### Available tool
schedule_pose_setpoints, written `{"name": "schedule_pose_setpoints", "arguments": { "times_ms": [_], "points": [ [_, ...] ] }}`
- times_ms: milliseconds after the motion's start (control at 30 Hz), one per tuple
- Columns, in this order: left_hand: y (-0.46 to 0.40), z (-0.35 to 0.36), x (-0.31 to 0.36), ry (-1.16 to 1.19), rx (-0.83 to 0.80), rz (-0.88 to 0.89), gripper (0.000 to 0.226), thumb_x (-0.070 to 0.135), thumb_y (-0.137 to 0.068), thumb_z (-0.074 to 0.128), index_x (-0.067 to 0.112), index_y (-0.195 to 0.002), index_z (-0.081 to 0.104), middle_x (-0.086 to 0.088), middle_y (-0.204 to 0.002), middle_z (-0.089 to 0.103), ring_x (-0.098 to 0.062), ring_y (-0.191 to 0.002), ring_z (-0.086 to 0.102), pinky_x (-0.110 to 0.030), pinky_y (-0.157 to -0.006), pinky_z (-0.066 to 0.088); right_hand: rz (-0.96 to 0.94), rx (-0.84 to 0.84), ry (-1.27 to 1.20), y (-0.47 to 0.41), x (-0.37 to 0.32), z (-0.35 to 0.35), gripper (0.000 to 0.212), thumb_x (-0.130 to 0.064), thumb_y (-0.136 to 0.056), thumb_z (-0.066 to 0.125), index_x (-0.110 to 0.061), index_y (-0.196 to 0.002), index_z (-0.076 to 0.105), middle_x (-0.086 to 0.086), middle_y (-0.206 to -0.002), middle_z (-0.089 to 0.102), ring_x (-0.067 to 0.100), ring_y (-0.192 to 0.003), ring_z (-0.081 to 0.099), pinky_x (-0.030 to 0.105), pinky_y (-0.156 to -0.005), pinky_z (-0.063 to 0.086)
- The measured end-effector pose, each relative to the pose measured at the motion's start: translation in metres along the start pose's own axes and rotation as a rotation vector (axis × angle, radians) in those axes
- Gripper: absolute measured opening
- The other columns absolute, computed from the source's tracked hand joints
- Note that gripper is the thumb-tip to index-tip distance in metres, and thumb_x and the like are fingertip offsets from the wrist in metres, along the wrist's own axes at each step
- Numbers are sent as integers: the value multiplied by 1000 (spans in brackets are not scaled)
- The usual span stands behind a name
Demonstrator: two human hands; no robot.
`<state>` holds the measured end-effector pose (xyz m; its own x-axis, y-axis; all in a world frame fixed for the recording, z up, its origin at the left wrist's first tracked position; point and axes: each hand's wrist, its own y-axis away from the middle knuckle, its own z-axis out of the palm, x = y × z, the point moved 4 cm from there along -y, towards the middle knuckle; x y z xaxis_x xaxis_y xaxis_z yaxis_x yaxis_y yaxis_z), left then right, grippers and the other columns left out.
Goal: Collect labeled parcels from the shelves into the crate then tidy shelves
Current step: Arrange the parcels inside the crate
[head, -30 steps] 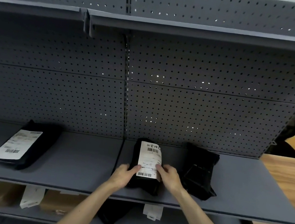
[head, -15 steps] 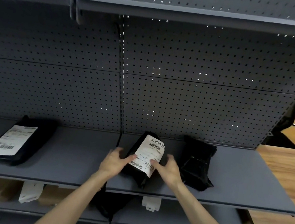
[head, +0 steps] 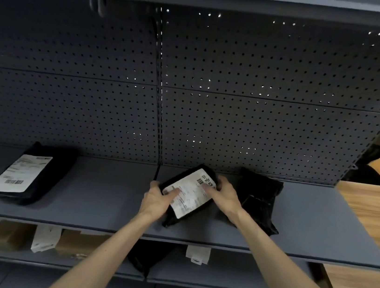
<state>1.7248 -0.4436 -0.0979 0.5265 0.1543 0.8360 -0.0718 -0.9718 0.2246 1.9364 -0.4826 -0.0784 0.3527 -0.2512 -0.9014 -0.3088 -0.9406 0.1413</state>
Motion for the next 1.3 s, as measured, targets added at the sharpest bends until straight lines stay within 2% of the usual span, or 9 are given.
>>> {"name": "schedule_pose_setpoints", "arguments": {
  "times_ms": [233,333,467,600,733,867,1033,1200,1300],
  "points": [
    [-7,-2,3,41,-127,110,79,33,-92,71,17,-157,28,-2,-144,54,-8,-115,51,-22,-100,41,11,2,186,-3,23,0,57,-28,-96,61,-7,-144,39,-13,-82,51,14,-91,55,24,-76,42],
    [-10,-6,1,30,-119,134,81,38,-91,72,19,-157,28,-3,-147,50,-11,-122,50,-24,-102,42,22,23,223,-6,20,-3,60,-32,-92,65,-8,-143,43,6,-110,61,22,-105,58,26,-82,44],
    [-5,-17,-7,-150,116,198,81,58,-88,66,23,-153,33,-8,-153,38,-26,-140,38,-46,-107,44,-92,153,382,-17,4,-16,58,-40,-90,64,-13,-139,50,11,-133,49,28,-128,42,37,-102,41],
    [23,-22,-7,-258,345,385,46,56,-92,61,18,-118,57,2,-110,55,-17,-105,51,-36,-79,50,-153,40,453,-30,-9,-13,60,-42,-96,56,-13,-147,41,9,-150,41,27,-139,35,41,-113,34],
    [35,-14,-16,-249,251,293,39,57,-95,53,26,-71,53,9,-62,56,-17,-66,57,-32,-60,42,-161,-81,476,-34,-12,-2,54,-39,-99,51,-14,-146,43,6,-149,45,24,-138,40,39,-114,33],
    [29,-5,-23,-263,112,187,39,61,-96,50,30,-100,72,9,-83,71,-19,-84,67,-32,-72,50,-187,-47,513,-30,-11,4,43,-35,-98,52,-13,-134,57,9,-134,60,29,-127,52,42,-105,42],
    [8,2,-22,111,-61,88,37,44,-96,61,24,-127,64,5,-116,72,-14,-104,67,-32,-90,54,-83,-49,437,-21,1,6,52,-51,-97,48,-13,-131,60,8,-128,63,29,-121,57,39,-101,45],
    [-1,10,-13,237,-95,73,31,23,-99,62,14,-130,62,15,-101,69,4,-90,63,-5,-69,46,-15,-138,356,-8,15,19,51,-52,-95,51,-8,-119,62,7,-117,67,26,-109,62,34,-88,50],
    [-1,14,-16,225,-100,81,29,21,-100,60,17,-129,64,17,-95,68,6,-87,62,-2,-63,45,8,-148,272,1,18,22,42,-44,-99,51,-11,-121,59,-2,-120,62,19,-110,60,31,-91,49]
  ]
}}
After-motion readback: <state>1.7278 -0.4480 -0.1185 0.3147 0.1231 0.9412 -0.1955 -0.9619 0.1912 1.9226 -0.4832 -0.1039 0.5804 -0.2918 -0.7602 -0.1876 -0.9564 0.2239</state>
